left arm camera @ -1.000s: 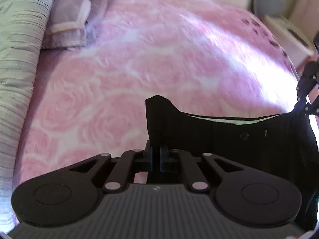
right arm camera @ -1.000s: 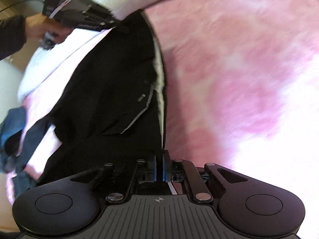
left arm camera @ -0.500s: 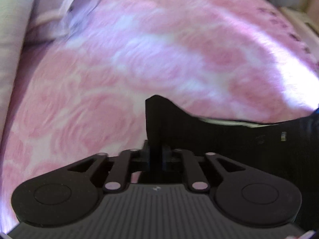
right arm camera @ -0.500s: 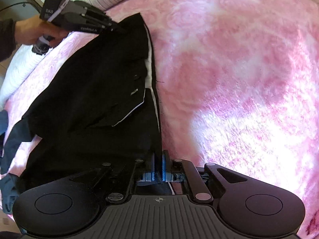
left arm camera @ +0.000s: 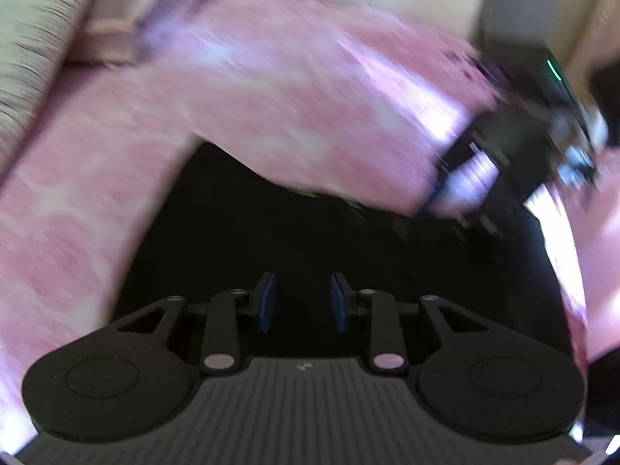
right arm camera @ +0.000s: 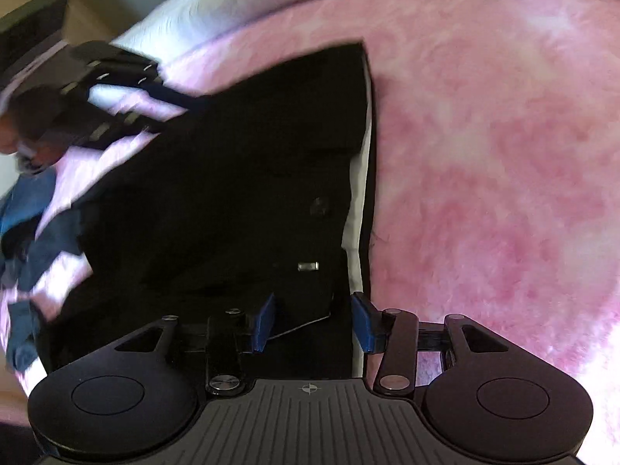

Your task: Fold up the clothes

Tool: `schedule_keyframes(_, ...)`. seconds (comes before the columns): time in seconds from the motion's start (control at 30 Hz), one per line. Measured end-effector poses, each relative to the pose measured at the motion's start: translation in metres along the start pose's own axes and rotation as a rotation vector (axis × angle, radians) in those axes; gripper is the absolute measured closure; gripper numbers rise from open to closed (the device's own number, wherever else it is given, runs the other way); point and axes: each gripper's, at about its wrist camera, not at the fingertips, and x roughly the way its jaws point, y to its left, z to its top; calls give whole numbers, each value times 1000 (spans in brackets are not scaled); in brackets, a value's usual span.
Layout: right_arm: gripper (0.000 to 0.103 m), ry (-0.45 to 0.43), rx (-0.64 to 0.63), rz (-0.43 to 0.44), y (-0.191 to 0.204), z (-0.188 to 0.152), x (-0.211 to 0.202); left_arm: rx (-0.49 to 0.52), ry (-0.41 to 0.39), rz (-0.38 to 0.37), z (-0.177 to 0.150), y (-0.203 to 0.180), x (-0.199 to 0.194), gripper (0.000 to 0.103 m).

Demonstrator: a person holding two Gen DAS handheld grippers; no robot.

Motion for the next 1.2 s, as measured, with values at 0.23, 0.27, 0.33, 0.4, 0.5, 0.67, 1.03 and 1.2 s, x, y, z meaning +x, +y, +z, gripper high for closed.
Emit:
schedule_keyframes(0.23,82,40,37,45,-8,-3,-18,-98,28,-61,-24,-43,15,77)
schedule_keyframes(0.27,102,42,48,50,-9,-3,-18,-110,27,-63,-26,-48,16,77)
schedule_keyframes(0.33,102,42,65,59,-10,-6,-21,-103,27,-57,-27,-57,14,75)
schedule_keyframes(0.4,102,24,56,65,0,-10,-42,-118,16,-57,-31,-64,11,73)
schedule_keyframes(0.5,102,-10,12,81,20,-17,-74,-143,-6,-63,-36,-71,1,70)
schedule_keyframes(0.67,102,-59,-145,119,66,-16,-115,-194,-46,-7,-47,-74,-17,63)
schedule_keyframes(1.03,83,-8,-80,-26,-3,25,-20,-312,4,137,-75,-59,-18,61)
schedule_keyframes(1.2,66,11,-47,6,-7,17,-18,-343,11,149,-83,-61,-15,60)
